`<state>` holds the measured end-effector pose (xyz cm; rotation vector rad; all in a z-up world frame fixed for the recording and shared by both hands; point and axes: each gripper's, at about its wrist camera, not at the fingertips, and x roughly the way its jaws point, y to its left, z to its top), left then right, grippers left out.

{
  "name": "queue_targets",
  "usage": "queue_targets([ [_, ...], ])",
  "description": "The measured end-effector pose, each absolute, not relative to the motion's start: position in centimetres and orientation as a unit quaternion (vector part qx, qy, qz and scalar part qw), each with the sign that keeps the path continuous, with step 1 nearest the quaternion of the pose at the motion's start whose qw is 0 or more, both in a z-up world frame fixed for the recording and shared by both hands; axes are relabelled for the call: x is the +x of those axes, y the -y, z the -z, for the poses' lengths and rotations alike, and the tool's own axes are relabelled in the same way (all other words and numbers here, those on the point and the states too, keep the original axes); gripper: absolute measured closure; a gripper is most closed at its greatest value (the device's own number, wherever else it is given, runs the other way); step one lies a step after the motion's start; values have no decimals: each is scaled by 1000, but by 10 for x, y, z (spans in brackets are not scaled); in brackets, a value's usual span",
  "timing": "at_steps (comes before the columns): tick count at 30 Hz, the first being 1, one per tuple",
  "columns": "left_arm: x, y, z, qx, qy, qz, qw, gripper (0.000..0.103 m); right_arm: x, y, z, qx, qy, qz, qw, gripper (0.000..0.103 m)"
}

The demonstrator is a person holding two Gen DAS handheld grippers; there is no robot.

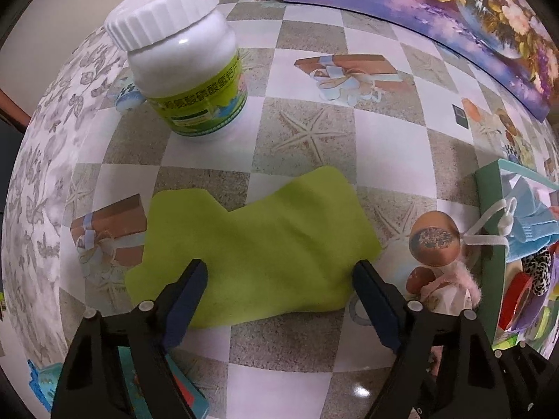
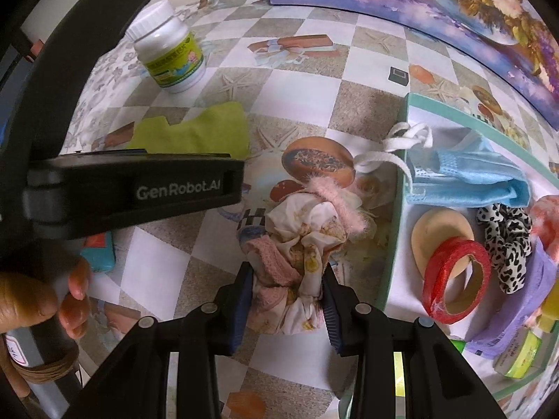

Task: Organize soft objects
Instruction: 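Grasp pink floral cloth with right gripper while left moves to green cloth, then grasp the lime green cloth with the left gripper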

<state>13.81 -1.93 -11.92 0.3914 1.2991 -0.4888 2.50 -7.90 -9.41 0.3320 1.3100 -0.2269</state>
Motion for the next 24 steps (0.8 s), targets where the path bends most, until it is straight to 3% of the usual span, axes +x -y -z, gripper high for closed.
queue_targets([
  [14, 145, 16, 112, 130, -584, 220, 770, 79, 20, 74, 82, 168, -588, 119, 782, 64],
  [24, 153, 6, 112, 100, -592, 218, 769, 87, 16, 83, 78, 174, -585, 117, 784, 64],
])
